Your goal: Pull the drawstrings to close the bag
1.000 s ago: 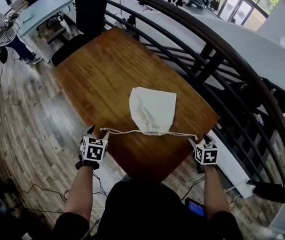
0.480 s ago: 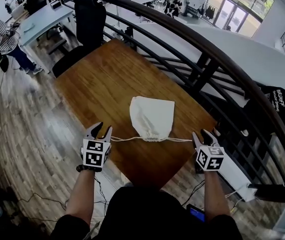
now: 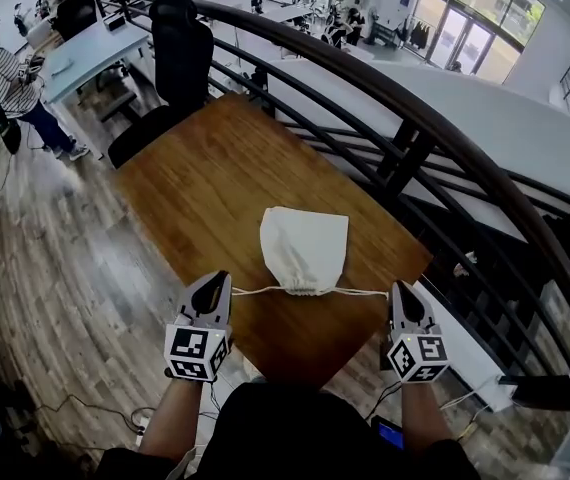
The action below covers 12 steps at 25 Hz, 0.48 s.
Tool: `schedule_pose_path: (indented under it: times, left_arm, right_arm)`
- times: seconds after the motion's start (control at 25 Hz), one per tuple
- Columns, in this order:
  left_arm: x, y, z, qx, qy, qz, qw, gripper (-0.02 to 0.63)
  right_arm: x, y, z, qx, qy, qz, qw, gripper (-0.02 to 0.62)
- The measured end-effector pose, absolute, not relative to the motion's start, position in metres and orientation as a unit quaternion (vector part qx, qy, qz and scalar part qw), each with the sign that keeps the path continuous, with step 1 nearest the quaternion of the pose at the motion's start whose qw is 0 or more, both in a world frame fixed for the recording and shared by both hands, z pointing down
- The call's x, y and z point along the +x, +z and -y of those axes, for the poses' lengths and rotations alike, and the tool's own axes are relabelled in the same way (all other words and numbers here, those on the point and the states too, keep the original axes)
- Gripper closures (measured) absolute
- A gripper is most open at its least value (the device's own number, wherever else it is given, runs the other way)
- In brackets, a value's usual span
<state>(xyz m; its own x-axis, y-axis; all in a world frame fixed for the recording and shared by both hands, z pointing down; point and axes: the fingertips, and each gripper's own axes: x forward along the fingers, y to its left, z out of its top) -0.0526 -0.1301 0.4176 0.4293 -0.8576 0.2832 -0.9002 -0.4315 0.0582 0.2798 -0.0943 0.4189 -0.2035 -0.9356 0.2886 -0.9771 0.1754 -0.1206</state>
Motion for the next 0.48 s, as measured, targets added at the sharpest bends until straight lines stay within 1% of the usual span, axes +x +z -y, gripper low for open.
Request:
schedule_pose_path:
  times: [0.16, 0.32, 0.48]
  left_arm:
    - [-0.046, 0.411, 0.127, 0.846, 0.09, 0.518, 0.091, 0.585]
    - [-0.048, 0.405, 0.123, 0.845, 0.068, 0.523, 0.091, 0.588]
    - [-0.043, 0.408, 0.124, 0.845, 0.072, 0.522, 0.09, 0.588]
  right_arm:
    - [0.28, 0.414, 0.093, 0.633, 0.127, 0.762, 0.056, 0.6]
    - [0.277, 0.423, 0.091, 0.634, 0.129, 0.76, 0.062, 0.603]
    - [0.277, 0.425, 0.093, 0.629, 0.131, 0.763, 0.064, 0.603]
